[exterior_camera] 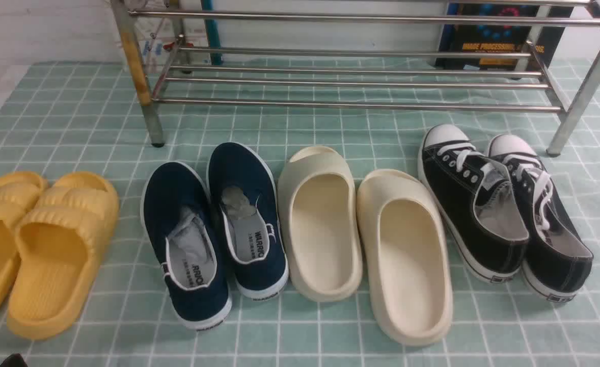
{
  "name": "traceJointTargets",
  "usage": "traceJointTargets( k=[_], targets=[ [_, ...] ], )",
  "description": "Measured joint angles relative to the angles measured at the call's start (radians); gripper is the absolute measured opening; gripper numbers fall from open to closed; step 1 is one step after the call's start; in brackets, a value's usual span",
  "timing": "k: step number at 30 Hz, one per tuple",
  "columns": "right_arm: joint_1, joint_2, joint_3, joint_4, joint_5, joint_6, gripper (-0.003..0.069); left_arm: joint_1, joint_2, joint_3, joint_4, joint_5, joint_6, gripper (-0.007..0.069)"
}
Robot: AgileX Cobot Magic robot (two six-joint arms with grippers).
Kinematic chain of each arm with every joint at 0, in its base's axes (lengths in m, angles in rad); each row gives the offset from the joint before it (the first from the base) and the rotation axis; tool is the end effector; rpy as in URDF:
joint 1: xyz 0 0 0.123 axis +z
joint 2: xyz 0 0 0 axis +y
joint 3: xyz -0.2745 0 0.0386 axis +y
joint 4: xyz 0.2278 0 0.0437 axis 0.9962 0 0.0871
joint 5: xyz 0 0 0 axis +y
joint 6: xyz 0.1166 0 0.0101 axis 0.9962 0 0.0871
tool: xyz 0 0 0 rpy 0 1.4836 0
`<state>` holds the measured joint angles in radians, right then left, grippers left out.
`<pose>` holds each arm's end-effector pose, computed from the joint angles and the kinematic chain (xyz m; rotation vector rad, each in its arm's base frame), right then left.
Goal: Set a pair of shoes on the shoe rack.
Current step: Use the left arm to grab the shoe closest to it
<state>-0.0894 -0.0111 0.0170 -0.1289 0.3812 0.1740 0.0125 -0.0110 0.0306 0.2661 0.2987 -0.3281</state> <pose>0.0641 -0.0114 0.1666 0.1670 1.8606 -0.0690 0.0674 0.0099 0.1721 -0.1322 1.7865 0.0258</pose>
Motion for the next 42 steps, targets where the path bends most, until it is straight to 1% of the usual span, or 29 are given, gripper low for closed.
traceJointTargets(
  k=[1,15,17,19,20,22,24,27,29,34,37,40,41,42],
  targets=[
    [0.0,0.0,0.0,0.0,0.0,0.0,0.0239,0.0,0.0,0.0,-0.006,-0.04,-0.013,0.0239],
    [0.0,0.0,0.0,0.0,0.0,0.0,0.0239,0.0,0.0,0.0,-0.009,-0.068,-0.017,0.0239],
    [0.0,0.0,0.0,0.0,0.0,0.0,0.0239,0.0,0.0,0.0,-0.027,-0.077,-0.037,0.0239],
    [0.0,0.0,0.0,0.0,0.0,0.0,0.0239,0.0,0.0,0.0,-0.078,-0.087,-0.077,0.0239],
    [0.0,0.0,0.0,0.0,0.0,0.0,0.0239,0.0,0.0,0.0,-0.169,-0.102,-0.174,0.0239],
    [0.0,0.0,0.0,0.0,0.0,0.0,0.0239,0.0,0.0,0.0,-0.324,-0.123,-0.322,0.0239],
    [0.0,0.0,0.0,0.0,0.0,0.0,0.0239,0.0,0.0,0.0,-0.517,-0.144,-0.507,0.0239],
    [0.0,0.0,0.0,0.0,0.0,0.0,0.0239,0.0,0.0,0.0,-0.68,-0.154,-0.665,0.0239],
    [0.0,0.0,0.0,0.0,0.0,0.0,0.0239,0.0,0.0,0.0,-0.725,-0.154,-0.708,0.0239],
    [0.0,0.0,0.0,0.0,0.0,0.0,0.0239,0.0,0.0,0.0,-0.767,-0.155,-0.738,0.0239],
    [0.0,0.0,0.0,0.0,0.0,0.0,0.0239,0.0,0.0,-0.015,-0.771,-0.146,-0.718,0.0239],
    [0.0,0.0,0.0,0.0,0.0,0.0,0.0239,0.0,0.0,-0.126,-0.728,-0.096,-0.579,0.0239],
    [0.0,0.0,0.0,0.0,0.0,0.0,0.0239,0.0,0.0,-0.2,-0.692,-0.051,-0.495,0.0239],
    [0.0,0.0,0.0,0.0,0.0,0.0,0.0239,0.0,0.002,-0.254,-0.657,-0.013,-0.439,0.0239]
  ],
)
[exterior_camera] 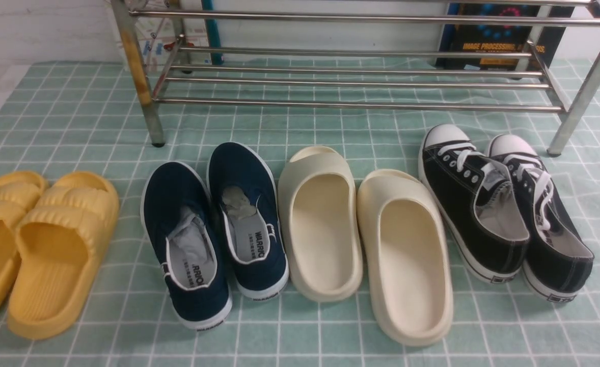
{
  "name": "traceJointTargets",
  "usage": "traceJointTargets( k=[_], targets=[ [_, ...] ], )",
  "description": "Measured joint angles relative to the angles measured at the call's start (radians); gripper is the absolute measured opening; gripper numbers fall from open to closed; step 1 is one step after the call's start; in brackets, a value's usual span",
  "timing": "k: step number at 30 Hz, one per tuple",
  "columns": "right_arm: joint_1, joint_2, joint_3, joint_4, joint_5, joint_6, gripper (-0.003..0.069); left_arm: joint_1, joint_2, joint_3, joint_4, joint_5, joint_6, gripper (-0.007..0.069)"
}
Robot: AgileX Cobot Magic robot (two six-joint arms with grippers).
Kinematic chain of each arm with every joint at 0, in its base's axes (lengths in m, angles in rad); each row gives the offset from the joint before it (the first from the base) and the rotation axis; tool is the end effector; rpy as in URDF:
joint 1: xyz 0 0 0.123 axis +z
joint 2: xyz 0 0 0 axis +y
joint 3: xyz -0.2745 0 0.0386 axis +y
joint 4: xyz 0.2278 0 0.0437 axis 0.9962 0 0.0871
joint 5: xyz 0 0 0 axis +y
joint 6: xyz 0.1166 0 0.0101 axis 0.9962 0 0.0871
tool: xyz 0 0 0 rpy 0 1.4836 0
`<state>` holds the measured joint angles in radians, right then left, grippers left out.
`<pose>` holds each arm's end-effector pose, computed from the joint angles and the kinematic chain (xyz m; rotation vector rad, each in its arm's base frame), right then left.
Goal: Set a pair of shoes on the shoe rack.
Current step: Use the left arm to grab the shoe closest to it
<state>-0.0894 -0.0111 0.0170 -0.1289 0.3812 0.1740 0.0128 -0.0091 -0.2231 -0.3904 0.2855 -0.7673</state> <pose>0.0641 -0.0114 0.1666 0.1670 1.8606 -0.0690 0.0531 -0.0119 0.2603 -0.7966 1.3868 -0.9756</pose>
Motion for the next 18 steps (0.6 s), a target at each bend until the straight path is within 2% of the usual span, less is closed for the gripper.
traceJointTargets(
  k=[1,2,3,4,5,6,8,10,13,16,18],
  targets=[
    [0.0,0.0,0.0,0.0,0.0,0.0,0.0239,0.0,0.004,-0.028,0.008,0.022,0.026,0.0237],
    [0.0,0.0,0.0,0.0,0.0,0.0,0.0239,0.0,0.048,-0.143,0.09,0.136,0.113,0.0226],
    [0.0,0.0,0.0,0.0,0.0,0.0,0.0239,0.0,0.066,-0.172,0.101,0.17,0.13,0.022],
    [0.0,0.0,0.0,0.0,0.0,0.0,0.0239,0.0,0.161,-0.28,0.191,0.3,0.175,0.0183],
    [0.0,0.0,0.0,0.0,0.0,0.0,0.0239,0.0,0.175,-0.292,0.202,0.339,0.178,0.0177],
    [0.0,0.0,0.0,0.0,0.0,0.0,0.0239,0.0,0.276,-0.374,0.284,0.474,0.196,0.0132],
    [0.0,0.0,0.0,0.0,0.0,0.0,0.0239,0.0,0.382,-0.446,0.368,0.592,0.205,0.0082],
    [0.0,0.0,0.0,0.0,0.0,0.0,0.0239,0.0,0.568,-0.553,0.461,0.751,0.23,0.0],
    [0.0,0.0,0.0,0.0,0.0,0.0,0.0239,-0.007,0.761,-0.637,0.505,0.847,0.317,-0.0013],
    [0.0,0.0,0.0,0.0,0.0,0.0,0.0239,-0.06,0.871,-0.67,0.523,0.873,0.364,-0.0013],
    [0.0,0.0,0.0,0.0,0.0,0.0,0.0239,-0.152,1.021,-0.713,0.545,0.88,0.379,-0.0006]
  ],
)
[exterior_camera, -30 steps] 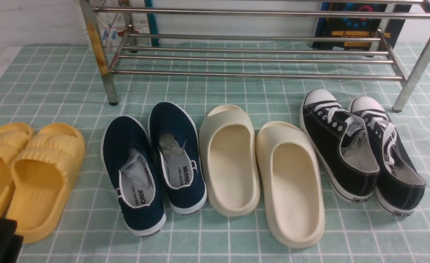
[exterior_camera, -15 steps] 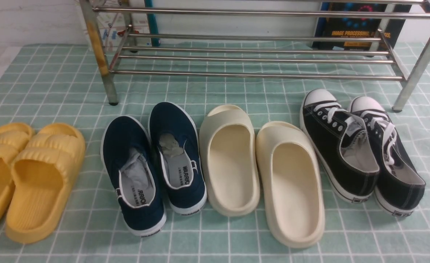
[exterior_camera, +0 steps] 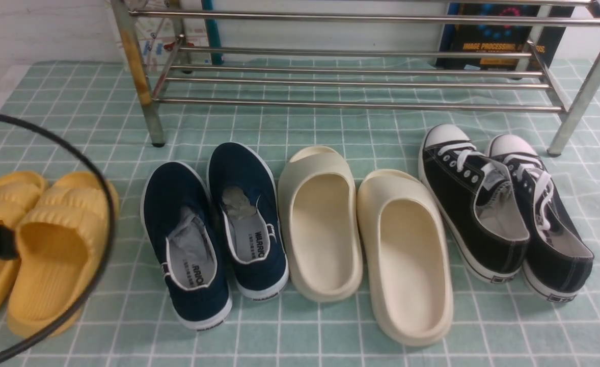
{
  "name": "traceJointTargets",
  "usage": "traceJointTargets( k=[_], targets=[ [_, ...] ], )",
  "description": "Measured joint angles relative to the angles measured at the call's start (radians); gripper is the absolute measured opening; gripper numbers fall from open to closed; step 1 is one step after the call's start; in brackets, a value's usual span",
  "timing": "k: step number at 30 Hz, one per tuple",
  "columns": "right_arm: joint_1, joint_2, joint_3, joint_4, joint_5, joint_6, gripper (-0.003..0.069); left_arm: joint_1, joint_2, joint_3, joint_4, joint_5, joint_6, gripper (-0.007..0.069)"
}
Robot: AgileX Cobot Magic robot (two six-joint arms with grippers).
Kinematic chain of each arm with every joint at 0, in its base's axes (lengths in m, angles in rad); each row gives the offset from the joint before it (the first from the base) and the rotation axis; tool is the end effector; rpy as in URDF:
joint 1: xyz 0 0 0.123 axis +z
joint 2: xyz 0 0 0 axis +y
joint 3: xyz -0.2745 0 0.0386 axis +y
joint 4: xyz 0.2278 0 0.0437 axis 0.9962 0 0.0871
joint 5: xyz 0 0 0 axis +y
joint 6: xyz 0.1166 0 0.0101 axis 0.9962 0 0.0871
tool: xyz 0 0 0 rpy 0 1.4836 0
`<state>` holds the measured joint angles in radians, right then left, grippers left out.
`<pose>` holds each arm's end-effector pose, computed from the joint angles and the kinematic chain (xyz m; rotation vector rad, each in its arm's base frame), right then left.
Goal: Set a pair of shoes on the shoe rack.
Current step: Use the left arm to grab the shoe closest to it
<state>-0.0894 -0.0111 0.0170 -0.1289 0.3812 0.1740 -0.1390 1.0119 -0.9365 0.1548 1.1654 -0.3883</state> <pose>0.0641 -0.0114 0.1666 0.1670 1.8606 -0.0690 0.1656 -0.0064 0.2969 -0.2940 2.6832 0.0537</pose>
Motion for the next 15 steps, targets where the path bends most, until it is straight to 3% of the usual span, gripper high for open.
traceJointTargets(
  k=[3,6,11,15],
  targets=[
    [0.0,0.0,0.0,0.0,0.0,0.0,0.0239,-0.066,0.119,-0.043,0.0,0.001,-0.015,0.0039],
    [0.0,0.0,0.0,0.0,0.0,0.0,0.0239,-0.127,0.27,-0.108,-0.001,-0.026,-0.052,0.0139],
    [0.0,0.0,0.0,0.0,0.0,0.0,0.0239,-0.205,0.535,-0.212,-0.022,-0.118,-0.082,0.0382],
    [0.0,0.0,0.0,0.0,0.0,0.0,0.0239,-0.231,0.633,-0.216,-0.048,-0.144,-0.083,0.0449]
  ],
)
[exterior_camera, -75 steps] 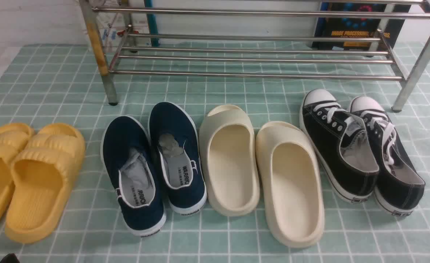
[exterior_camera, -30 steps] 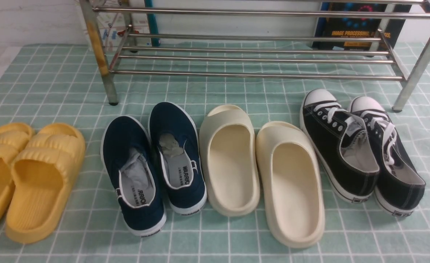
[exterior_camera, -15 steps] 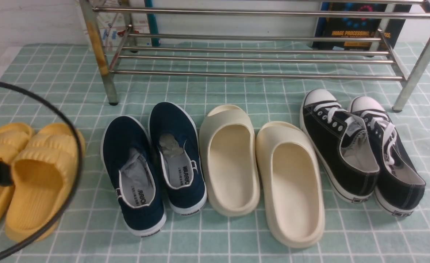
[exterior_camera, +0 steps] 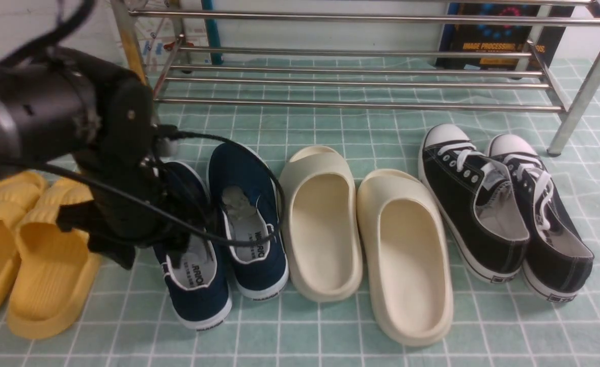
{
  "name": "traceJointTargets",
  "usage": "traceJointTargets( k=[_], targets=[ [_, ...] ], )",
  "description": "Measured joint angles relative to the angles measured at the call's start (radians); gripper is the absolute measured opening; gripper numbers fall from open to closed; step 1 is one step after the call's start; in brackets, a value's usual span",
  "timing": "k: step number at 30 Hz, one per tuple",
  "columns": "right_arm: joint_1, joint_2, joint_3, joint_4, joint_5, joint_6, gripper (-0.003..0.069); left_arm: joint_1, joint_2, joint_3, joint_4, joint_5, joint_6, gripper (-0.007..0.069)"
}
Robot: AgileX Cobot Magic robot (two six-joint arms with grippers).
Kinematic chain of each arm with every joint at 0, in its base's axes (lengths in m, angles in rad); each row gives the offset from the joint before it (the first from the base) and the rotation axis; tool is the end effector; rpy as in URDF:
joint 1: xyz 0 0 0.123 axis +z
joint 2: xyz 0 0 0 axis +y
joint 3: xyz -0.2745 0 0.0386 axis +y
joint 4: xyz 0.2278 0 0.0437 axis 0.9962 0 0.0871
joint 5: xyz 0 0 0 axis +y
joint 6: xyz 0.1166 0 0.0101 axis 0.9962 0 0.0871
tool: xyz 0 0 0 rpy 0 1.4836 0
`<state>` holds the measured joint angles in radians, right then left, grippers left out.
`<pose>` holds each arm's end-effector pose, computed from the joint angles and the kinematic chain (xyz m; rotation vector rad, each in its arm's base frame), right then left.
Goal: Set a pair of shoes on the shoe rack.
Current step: Use the left arm to grab the shoe closest to it
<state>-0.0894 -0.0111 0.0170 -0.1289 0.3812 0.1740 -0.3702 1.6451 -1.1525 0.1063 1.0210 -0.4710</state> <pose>0.0641 -0.0114 0.1666 0.1670 1.8606 -0.0690 0.2809 -0.0977 0.2093 -0.0769 2.9701 0.0407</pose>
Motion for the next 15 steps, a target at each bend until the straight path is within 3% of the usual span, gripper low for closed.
traceJointTargets(
  k=[5,8,11,15],
  targets=[
    [0.0,0.0,0.0,0.0,0.0,0.0,0.0239,-0.012,0.078,0.017,-0.043,-0.082,-0.057,0.0476],
    [0.0,0.0,0.0,0.0,0.0,0.0,0.0239,-0.013,0.093,0.02,-0.047,-0.114,-0.094,0.0443],
    [0.0,0.0,0.0,0.0,0.0,0.0,0.0239,-0.013,0.094,0.021,-0.043,-0.115,-0.102,0.0379],
    [0.0,0.0,0.0,0.0,0.0,0.0,0.0239,-0.013,0.094,0.023,-0.027,-0.104,-0.106,0.0177]
  ],
)
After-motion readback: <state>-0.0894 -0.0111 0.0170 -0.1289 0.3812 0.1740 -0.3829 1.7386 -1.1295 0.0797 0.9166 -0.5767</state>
